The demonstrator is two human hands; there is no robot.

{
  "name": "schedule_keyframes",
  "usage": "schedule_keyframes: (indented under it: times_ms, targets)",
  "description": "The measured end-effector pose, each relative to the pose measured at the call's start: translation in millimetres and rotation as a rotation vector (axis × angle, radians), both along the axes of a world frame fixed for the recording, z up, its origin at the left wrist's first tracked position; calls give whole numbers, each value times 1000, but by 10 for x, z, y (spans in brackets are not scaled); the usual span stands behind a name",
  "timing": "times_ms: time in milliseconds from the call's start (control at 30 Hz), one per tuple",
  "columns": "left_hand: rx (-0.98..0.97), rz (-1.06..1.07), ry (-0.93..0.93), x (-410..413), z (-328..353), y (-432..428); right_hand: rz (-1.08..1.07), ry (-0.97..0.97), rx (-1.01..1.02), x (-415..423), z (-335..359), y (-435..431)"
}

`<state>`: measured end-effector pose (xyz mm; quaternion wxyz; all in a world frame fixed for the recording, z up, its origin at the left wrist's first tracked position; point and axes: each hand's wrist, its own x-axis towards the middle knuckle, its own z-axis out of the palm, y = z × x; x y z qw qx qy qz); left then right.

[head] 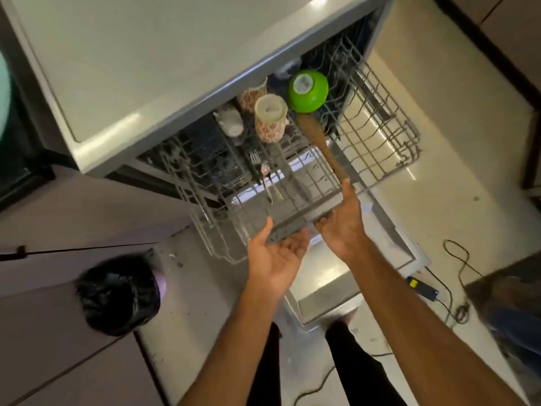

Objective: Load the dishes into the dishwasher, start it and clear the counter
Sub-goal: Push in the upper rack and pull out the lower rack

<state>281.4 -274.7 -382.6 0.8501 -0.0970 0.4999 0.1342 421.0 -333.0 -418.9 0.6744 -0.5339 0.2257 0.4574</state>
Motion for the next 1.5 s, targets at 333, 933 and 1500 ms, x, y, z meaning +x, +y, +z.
schedule_keyframes:
  times_ms: [333,933,1500]
  targets:
    - [225,-43,24,559,-113,1327,63,23,115,517,243,1236]
    - [524,-252,107,600,-630,1829,595,-335,-47,801,-558,1332]
    - [1723,-1722,876,1399,-2887,2130,1426,-1416,-479,1049,-2049,1422]
